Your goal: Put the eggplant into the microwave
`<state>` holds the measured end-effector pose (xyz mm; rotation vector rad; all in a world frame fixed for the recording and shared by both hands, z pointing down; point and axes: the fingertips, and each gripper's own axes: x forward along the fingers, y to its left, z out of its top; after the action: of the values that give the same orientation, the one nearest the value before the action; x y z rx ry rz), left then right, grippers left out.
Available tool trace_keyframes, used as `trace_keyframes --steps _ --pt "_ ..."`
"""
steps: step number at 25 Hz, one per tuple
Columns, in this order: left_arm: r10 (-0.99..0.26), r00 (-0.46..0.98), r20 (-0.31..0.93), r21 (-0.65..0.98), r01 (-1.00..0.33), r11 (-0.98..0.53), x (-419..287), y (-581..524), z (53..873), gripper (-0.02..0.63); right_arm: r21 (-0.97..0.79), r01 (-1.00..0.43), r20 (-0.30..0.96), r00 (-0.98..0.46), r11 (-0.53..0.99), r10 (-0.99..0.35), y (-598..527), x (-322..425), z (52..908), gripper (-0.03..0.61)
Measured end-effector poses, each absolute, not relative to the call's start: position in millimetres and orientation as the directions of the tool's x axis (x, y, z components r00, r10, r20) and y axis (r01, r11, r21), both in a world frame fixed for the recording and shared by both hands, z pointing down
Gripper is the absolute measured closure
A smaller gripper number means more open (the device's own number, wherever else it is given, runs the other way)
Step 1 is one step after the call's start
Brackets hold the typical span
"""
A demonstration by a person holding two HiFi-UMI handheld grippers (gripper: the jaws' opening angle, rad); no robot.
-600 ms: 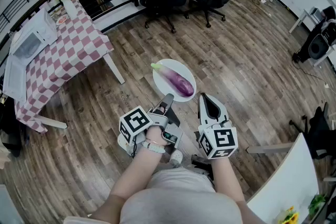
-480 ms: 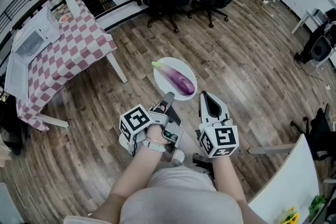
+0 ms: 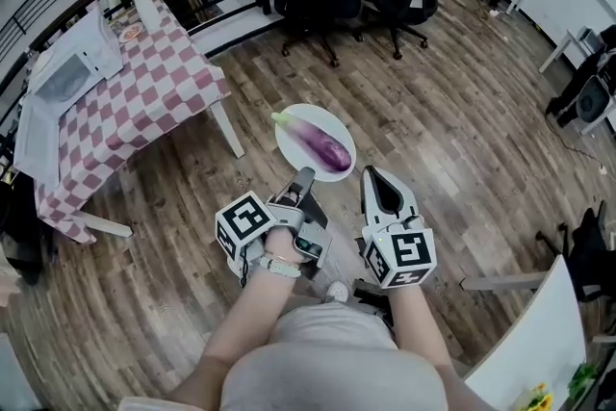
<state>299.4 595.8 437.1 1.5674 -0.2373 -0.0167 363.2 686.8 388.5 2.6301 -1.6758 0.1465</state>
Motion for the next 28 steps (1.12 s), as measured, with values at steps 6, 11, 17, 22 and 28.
trace_keyframes --steps 6,11,17,22,28 --pt "-0.187 0.971 0.146 0.989 -0.146 0.013 282 553 434 0.6 -0.042 -0.916 0.091 0.393 -0.398 -0.915 641 350 386 0.554" --pt "-0.219 0.964 0.15 0.989 -0.149 0.023 266 510 432 0.6 -0.039 -0.932 0.104 0.354 -0.36 -0.929 594 335 386 0.554" --pt "-0.273 0.95 0.15 0.989 -0.143 0.047 253 461 432 0.6 -0.022 -0.954 0.117 0.296 -0.3 -0.948 540 325 384 0.554" --pt "-0.32 0.936 0.148 0.989 -0.138 0.053 240 419 432 0.601 -0.022 -0.967 0.124 0.25 -0.255 -0.96 494 317 385 0.554" --pt "-0.371 0.916 0.151 0.988 -0.135 0.067 214 365 430 0.601 -0.025 -0.979 0.129 0.2 -0.205 -0.971 436 295 384 0.554"
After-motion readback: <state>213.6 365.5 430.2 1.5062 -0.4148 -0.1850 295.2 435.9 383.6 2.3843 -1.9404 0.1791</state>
